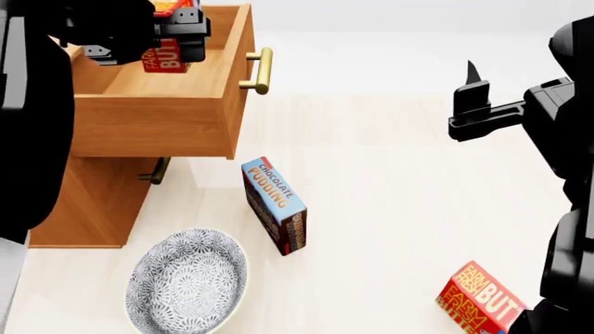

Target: Put the butter at the front in the top drawer of the cabinet and close it.

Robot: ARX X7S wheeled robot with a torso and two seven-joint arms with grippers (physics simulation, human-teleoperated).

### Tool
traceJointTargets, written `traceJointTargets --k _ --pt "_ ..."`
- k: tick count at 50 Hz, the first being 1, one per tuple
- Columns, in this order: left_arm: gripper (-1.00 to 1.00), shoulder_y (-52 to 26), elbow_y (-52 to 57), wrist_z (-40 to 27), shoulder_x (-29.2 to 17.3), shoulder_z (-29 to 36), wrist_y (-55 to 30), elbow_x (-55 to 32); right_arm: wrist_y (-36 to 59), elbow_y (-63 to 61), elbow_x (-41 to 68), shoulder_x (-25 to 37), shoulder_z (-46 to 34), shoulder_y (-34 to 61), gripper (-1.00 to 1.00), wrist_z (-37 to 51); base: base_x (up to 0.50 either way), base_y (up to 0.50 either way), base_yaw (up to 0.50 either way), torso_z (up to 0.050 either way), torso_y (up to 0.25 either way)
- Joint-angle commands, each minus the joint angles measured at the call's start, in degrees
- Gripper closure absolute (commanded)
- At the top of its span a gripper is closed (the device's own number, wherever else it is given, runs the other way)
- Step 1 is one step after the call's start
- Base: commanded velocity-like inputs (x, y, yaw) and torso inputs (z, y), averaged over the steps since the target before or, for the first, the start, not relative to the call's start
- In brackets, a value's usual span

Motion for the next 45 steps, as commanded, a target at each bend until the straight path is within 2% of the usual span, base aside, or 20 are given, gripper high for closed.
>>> traceJointTargets --k 1,19,30,45 --pt "1.0 0.64 0.01 -2.1 0.39 -3.6 4.21 -0.43 0.4 -1.03 -0.05 -0.18 0.85 -1.11 -1.0 -0.22 0.0 0.0 0.0 0.0 0.0" --pt "1.0 3.91 0.01 -3.12 0.95 -5.73 8.29 -0.27 1.22 -1.7 -0.18 -0.39 1.1 -1.35 -1.0 -0.47 0.0 0.0 0.0 0.001 0.001" --pt "1.0 4.24 0.01 -6.36 0.58 -7.36 9.84 -0.31 0.95 -1.85 0.05 -0.8 1.9 -1.9 -1.0 -0.74 0.0 0.0 0.0 0.0 0.001" --pt "1.0 4.71 0.01 -7.6 0.27 -6.72 11.11 -0.19 0.42 -1.95 0.28 -1.19 2.93 -2.82 -1.0 -1.01 0.0 0.0 0.0 0.001 0.001"
